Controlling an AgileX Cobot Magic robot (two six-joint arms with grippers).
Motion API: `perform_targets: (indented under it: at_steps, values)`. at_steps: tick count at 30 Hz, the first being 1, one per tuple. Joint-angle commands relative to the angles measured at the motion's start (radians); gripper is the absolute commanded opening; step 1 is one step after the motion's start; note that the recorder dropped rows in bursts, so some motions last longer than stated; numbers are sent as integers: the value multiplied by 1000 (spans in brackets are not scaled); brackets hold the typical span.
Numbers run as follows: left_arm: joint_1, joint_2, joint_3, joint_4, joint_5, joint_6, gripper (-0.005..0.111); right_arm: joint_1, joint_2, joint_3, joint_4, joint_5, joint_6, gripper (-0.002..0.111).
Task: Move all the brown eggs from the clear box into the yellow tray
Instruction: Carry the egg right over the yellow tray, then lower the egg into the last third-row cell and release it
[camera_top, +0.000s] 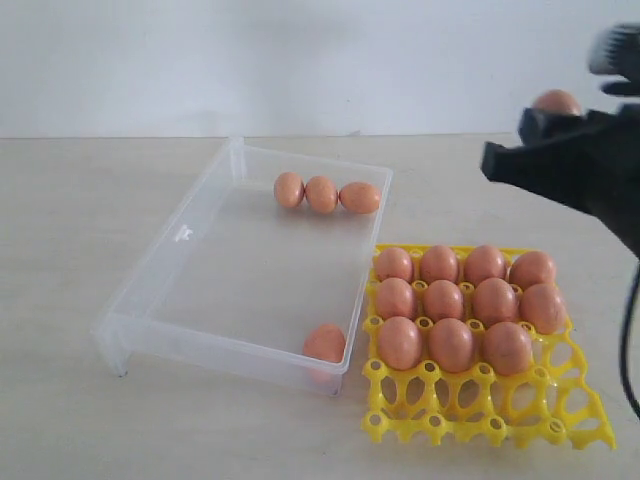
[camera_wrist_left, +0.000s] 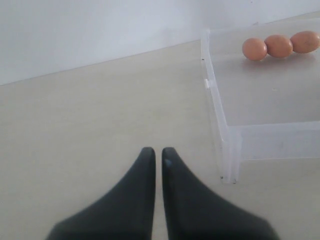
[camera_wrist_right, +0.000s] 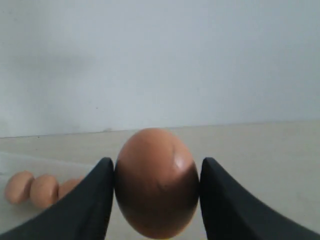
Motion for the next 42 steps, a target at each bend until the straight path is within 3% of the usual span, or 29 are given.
perform_targets:
  at_steps: [1,5,8,16,21,30,42]
  values:
    - [4,-4,4,0,-4,-11,4,-1,-106,170,-10,75,155,0]
    - [4,-4,4,0,-4,-11,4,-1,-194,287,-10,120,290,0]
    - [4,-4,4,0,-4,-11,4,-1,-219,349,15,117,273,0]
    - [4,-4,4,0,-4,-11,4,-1,-110,372,143,193,-7,0]
    - [4,-4,4,0,-4,-11,4,-1,22,365,54,106,-13,0]
    - [4,-4,4,0,-4,-11,4,-1,245,364,-258,-106,273,0]
    - [4,-4,4,0,-4,-11,4,-1,343,355,-279,-202,287,2]
